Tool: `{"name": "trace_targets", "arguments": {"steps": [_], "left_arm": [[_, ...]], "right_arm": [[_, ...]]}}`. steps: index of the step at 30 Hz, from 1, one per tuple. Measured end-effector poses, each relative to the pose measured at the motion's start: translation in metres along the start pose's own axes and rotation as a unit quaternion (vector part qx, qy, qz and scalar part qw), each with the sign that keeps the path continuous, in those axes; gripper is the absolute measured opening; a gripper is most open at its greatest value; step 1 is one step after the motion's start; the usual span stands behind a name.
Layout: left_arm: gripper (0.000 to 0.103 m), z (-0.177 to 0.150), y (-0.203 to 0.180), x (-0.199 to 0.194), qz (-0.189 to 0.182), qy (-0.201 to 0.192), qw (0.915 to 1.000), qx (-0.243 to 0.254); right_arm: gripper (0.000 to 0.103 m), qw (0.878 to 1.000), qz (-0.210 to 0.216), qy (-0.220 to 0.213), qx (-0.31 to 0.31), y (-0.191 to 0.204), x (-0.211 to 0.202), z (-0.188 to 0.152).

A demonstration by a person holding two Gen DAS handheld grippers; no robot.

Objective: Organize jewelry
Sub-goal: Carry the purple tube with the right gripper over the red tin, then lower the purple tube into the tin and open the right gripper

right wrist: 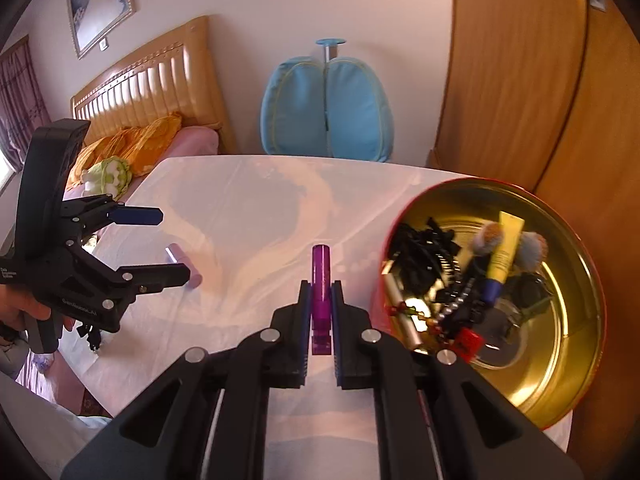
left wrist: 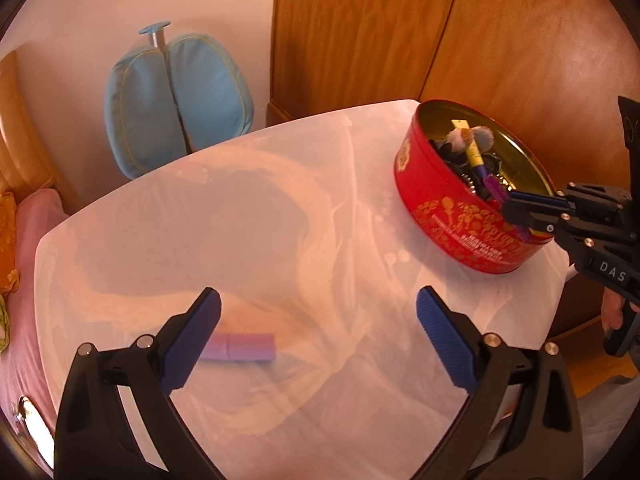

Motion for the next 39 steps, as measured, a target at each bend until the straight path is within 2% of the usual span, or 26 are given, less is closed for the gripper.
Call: {"name": "trace_targets", "arguments": {"steps": [8, 13, 18, 22, 31, 39], "left_arm": [[0.095, 0.050, -0.067, 0.026, -0.027, -0.006, 0.9978, 0.060], [0.095, 0.064, -0.090, 0.045, -0.034, -0.001, 0.9949, 0.095], [0.095, 0.054, -0.091, 0.064, -0.029, 0.018, 0.9929, 0.114], [0.095, 0.051, -0.084, 0.072, -0.029, 0.029, 0.9934, 0.107], [0.095, 0.049, -0.072, 0.067, -0.023, 0.028, 0.9945, 0.098], [0.095, 0.038, -0.070, 0.057, -0.022, 0.027, 0.9953, 0.090]], "right_arm": [[0.011, 0.996, -0.044, 0.004, 0.071, -0.073, -0.003, -0.021], [0.011, 0.991, -0.062, 0.042, 0.107, -0.102, 0.020, -0.036], [0.011, 0.987, -0.053, 0.066, 0.133, -0.113, 0.038, -0.045], [0.011, 0.987, -0.050, 0.074, 0.134, -0.112, 0.042, -0.047], [0.012, 0.987, -0.055, 0.077, 0.131, -0.110, 0.044, -0.043], [0.036, 0.985, -0.075, 0.063, 0.141, -0.110, 0.023, -0.051]]}}
Point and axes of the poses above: each gripper's, at about its wrist camera, not at the fingertips, and x roughly the way its jaws point, y to its left, z to its top, the point moved 6 cm from there along x, roughly the way its jaws point, and after that the axes turned 15 degrees about -x, right-handed, at the moved point
